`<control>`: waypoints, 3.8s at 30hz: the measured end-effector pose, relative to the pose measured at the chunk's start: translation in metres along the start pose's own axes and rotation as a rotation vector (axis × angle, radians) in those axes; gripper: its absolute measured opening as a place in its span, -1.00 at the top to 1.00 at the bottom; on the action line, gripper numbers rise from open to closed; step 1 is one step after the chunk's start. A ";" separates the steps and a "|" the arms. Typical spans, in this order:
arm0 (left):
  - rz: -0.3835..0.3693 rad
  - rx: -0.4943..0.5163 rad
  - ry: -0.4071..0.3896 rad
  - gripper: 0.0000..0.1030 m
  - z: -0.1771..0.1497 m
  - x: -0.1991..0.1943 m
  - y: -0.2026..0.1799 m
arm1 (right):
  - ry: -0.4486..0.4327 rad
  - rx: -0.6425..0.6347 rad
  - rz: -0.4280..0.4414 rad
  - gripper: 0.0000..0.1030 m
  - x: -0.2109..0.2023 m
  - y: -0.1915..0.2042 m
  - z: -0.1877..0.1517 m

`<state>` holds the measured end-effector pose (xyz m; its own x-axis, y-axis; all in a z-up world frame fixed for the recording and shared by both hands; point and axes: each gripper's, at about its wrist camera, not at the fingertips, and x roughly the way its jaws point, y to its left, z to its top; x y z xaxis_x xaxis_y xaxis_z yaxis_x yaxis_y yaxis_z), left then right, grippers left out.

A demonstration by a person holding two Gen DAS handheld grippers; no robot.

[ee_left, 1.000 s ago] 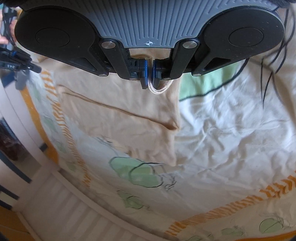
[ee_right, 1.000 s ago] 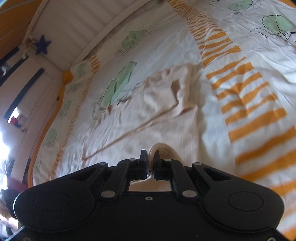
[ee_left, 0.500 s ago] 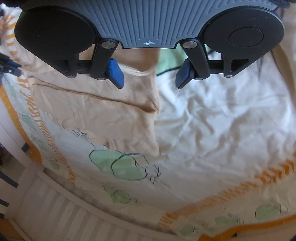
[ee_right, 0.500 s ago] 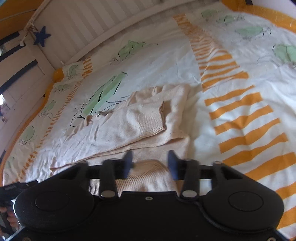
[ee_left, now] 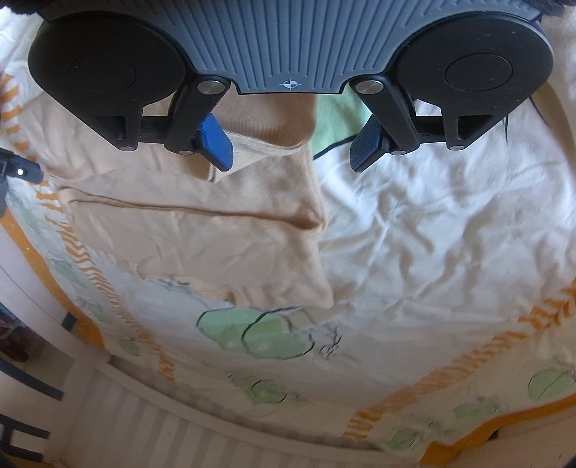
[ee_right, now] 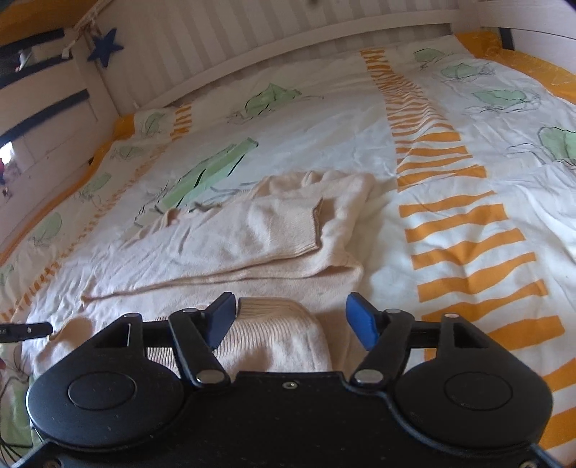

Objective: Fold small clothes

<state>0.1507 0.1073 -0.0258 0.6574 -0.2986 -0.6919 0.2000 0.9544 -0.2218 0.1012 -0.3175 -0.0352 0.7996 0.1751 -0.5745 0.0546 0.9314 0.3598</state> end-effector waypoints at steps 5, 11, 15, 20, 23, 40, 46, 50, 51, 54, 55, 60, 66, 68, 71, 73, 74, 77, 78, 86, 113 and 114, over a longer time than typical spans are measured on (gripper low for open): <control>-0.041 0.018 -0.030 -0.37 -0.002 -0.004 -0.003 | -0.036 0.051 -0.007 -0.45 -0.005 -0.008 0.002; -0.051 0.024 0.017 -0.38 -0.001 0.008 -0.002 | 0.006 -0.013 0.018 -0.48 0.005 0.001 0.000; -0.051 0.057 0.036 -0.38 0.001 0.017 -0.004 | 0.022 -0.107 0.024 -0.55 0.015 0.012 -0.001; -0.050 0.128 0.042 -0.38 0.004 0.024 -0.010 | 0.027 -0.206 0.044 -0.56 0.026 0.022 -0.001; -0.054 0.140 0.059 -0.38 0.004 0.030 -0.012 | 0.053 -0.231 0.058 -0.59 0.035 0.024 -0.002; -0.038 0.219 0.059 -0.38 0.000 0.044 -0.020 | 0.086 -0.224 0.118 -0.96 0.047 0.022 -0.017; -0.035 0.317 0.037 -0.38 0.000 0.042 -0.032 | 0.083 -0.218 0.125 -0.99 0.048 0.021 -0.018; -0.044 0.363 0.047 -0.38 0.001 0.045 -0.036 | 0.082 -0.214 0.129 -0.99 0.048 0.020 -0.017; -0.050 0.378 0.044 -0.38 0.001 0.045 -0.037 | 0.082 -0.212 0.130 -0.99 0.048 0.020 -0.017; -0.062 0.442 0.035 -0.38 0.002 0.044 -0.043 | 0.081 -0.206 0.134 -0.99 0.047 0.019 -0.018; -0.069 0.463 0.036 -0.38 0.001 0.044 -0.045 | 0.080 -0.205 0.135 -0.99 0.047 0.019 -0.018; -0.115 0.476 0.083 -0.38 0.000 0.050 -0.044 | 0.079 -0.198 0.140 -0.99 0.047 0.018 -0.017; -0.143 0.381 0.126 -0.40 0.004 0.057 -0.029 | 0.076 -0.187 0.146 -0.99 0.047 0.017 -0.017; -0.146 0.385 0.128 -0.40 0.004 0.055 -0.031 | 0.075 -0.180 0.151 -0.99 0.046 0.016 -0.017; -0.186 0.397 0.125 -0.40 0.002 0.051 -0.035 | 0.072 -0.165 0.160 -0.99 0.046 0.014 -0.017; -0.203 0.406 0.124 -0.40 0.001 0.050 -0.037 | 0.071 -0.162 0.162 -0.99 0.046 0.014 -0.016; -0.200 0.408 0.124 -0.40 0.000 0.050 -0.037 | 0.071 -0.162 0.162 -0.99 0.046 0.013 -0.016; -0.174 0.392 0.130 -0.40 0.002 0.055 -0.035 | 0.071 -0.161 0.163 -0.99 0.046 0.013 -0.016; -0.160 0.380 0.129 -0.41 0.002 0.057 -0.033 | 0.071 -0.159 0.164 -0.99 0.046 0.013 -0.016; -0.174 0.344 0.159 -0.34 0.001 0.049 -0.031 | 0.079 -0.141 0.173 -0.99 0.044 0.012 -0.015; -0.103 0.242 -0.165 0.83 0.029 -0.021 -0.048 | -0.096 -0.158 0.179 0.79 -0.007 0.030 0.034; -0.106 0.237 -0.181 0.83 0.036 -0.021 -0.049 | -0.107 -0.157 0.180 0.79 -0.005 0.031 0.042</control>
<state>0.1533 0.0670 0.0242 0.7384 -0.4102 -0.5353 0.4241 0.8996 -0.1044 0.1239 -0.3028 0.0095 0.8470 0.3159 -0.4276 -0.1815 0.9278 0.3259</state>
